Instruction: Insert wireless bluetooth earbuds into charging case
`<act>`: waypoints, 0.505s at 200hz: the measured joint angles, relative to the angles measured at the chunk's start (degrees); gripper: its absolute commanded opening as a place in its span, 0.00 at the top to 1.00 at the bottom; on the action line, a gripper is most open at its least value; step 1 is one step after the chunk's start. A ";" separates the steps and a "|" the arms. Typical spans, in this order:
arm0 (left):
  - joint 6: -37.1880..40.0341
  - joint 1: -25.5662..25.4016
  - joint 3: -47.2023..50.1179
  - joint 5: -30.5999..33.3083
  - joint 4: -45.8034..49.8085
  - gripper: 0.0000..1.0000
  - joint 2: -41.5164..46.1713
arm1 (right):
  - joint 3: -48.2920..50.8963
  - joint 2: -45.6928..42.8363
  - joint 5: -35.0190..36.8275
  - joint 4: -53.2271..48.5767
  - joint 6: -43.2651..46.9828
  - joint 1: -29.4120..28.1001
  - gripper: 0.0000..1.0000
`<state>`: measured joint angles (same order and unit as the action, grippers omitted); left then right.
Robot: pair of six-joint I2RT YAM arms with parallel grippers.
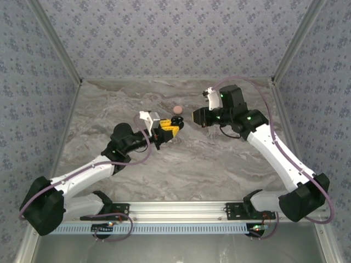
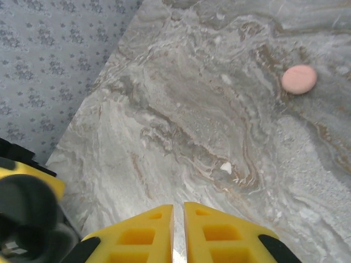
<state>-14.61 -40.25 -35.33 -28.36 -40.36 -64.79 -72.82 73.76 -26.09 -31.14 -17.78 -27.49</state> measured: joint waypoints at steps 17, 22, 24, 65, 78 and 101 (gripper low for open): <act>-0.22 0.00 -0.74 -1.73 -0.17 0.83 0.00 | 0.26 0.63 -2.54 0.17 0.02 0.15 0.88; -0.39 0.00 -0.83 -2.16 -0.17 0.83 0.00 | 0.28 0.81 -3.26 0.33 0.04 0.15 0.88; -0.44 0.00 -0.85 -2.34 -0.17 0.83 0.00 | 0.31 0.90 -3.58 0.44 0.04 0.15 0.88; -1.53 0.00 -1.01 -4.63 -0.57 0.83 -0.04 | 0.57 1.90 -9.03 2.64 0.02 0.15 0.88; -1.77 0.00 -1.01 -5.07 -1.01 0.83 -0.20 | 0.63 2.05 -10.64 3.32 0.02 0.15 0.88; -2.21 0.00 -1.03 -5.51 -1.84 0.83 -0.26 | 0.68 2.16 -12.94 4.46 -0.02 0.15 0.88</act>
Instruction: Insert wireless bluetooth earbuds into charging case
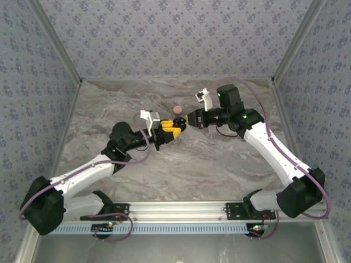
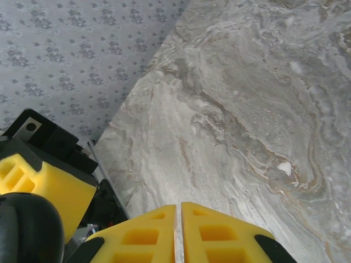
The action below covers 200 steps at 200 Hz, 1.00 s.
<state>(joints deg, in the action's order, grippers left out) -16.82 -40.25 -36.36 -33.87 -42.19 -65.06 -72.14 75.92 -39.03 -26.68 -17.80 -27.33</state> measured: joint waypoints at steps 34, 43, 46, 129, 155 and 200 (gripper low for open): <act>-0.66 0.00 -0.13 -0.07 -0.94 0.83 -0.66 | 0.33 0.00 -3.26 1.86 -0.63 -0.02 0.88; -0.81 0.00 -0.13 -0.09 -1.05 0.83 -0.87 | 0.63 0.00 -4.07 2.47 -0.83 -0.02 0.88; -0.83 0.00 -0.15 -0.17 -1.07 0.83 -0.94 | 0.72 0.00 -4.31 2.71 -0.87 -0.02 0.88; -1.95 0.00 -0.13 -0.39 -2.80 0.83 -1.16 | 2.05 -1.01 -6.93 6.21 -2.34 0.22 0.88; -2.34 0.00 -0.13 -0.37 -3.52 0.83 -1.18 | 2.45 -1.79 -6.91 7.04 -2.32 0.22 0.88; -2.80 -0.04 -0.07 1.09 -3.06 0.83 -1.18 | 3.23 -3.02 -6.86 7.78 -2.32 0.48 0.87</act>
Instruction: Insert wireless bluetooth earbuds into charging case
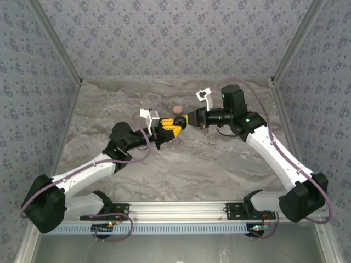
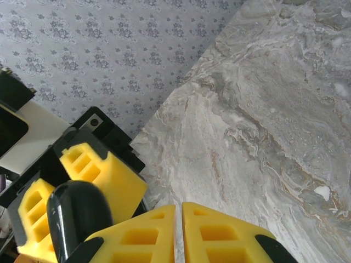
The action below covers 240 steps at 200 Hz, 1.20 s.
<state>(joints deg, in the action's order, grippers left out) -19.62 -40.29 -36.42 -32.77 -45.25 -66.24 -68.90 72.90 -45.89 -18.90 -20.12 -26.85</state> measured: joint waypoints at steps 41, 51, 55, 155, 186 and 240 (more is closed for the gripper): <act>-0.44 -0.02 0.00 0.72 0.48 0.83 -0.26 | 2.34 -2.19 0.07 1.40 0.02 0.24 0.86; -0.59 0.00 0.00 1.11 0.66 0.83 -0.35 | 2.40 -2.34 0.28 1.33 0.04 0.26 0.86; -0.63 0.00 0.00 1.33 0.68 0.82 -0.39 | 2.38 -2.40 0.46 1.33 0.04 0.24 0.86; -3.06 0.04 -7.17 13.07 19.78 0.78 -5.81 | 2.38 -2.75 19.78 -7.52 1.75 0.42 0.85; -5.86 0.04 -11.93 16.22 27.50 0.75 -10.29 | 2.69 -2.75 24.09 -9.44 1.70 1.40 0.85; -11.67 0.44 -23.58 17.84 43.10 0.75 -22.82 | 4.55 -2.75 27.08 -11.13 1.70 1.97 0.84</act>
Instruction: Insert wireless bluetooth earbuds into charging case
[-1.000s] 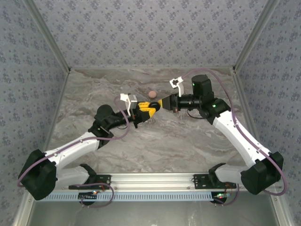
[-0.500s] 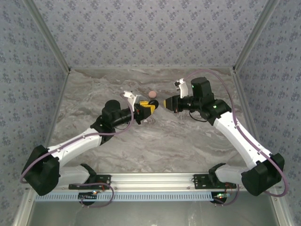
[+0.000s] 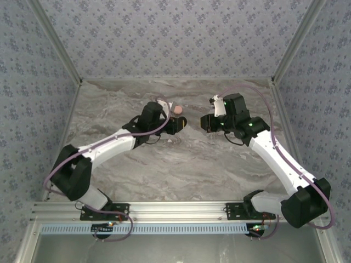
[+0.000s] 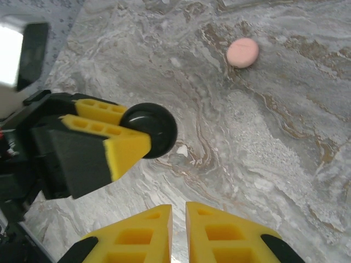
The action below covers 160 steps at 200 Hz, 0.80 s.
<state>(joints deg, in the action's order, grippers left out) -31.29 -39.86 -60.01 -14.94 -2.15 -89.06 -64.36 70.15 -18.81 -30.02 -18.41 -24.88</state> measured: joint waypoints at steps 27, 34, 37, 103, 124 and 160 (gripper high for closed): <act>-2.45 0.44 -4.09 0.00 5.31 0.75 -6.14 | 0.66 -0.02 0.22 -0.33 0.00 0.17 0.84; -2.91 0.59 -4.83 0.00 6.34 0.75 -7.56 | 0.76 -0.04 0.22 -0.35 0.00 0.20 0.84; -2.93 0.66 -5.11 0.00 6.75 0.75 -8.00 | 0.81 -0.04 0.22 -0.35 0.00 0.24 0.84; -4.85 3.80 -9.44 -2.49 9.84 0.75 -16.50 | 1.22 -0.17 0.22 -0.72 0.00 0.55 0.84; -5.27 4.96 -10.80 -3.61 9.90 0.75 -18.58 | 1.33 -0.22 0.22 -0.92 0.00 0.55 0.84; -5.27 6.16 -13.16 -5.22 9.97 0.75 -22.21 | 1.33 -0.22 0.22 -1.29 -0.02 0.61 0.84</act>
<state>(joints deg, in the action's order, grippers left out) -36.56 -33.69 -73.17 -20.16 7.81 -111.26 -63.02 69.93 -18.59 -31.31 -18.44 -24.27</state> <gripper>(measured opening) 0.250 0.164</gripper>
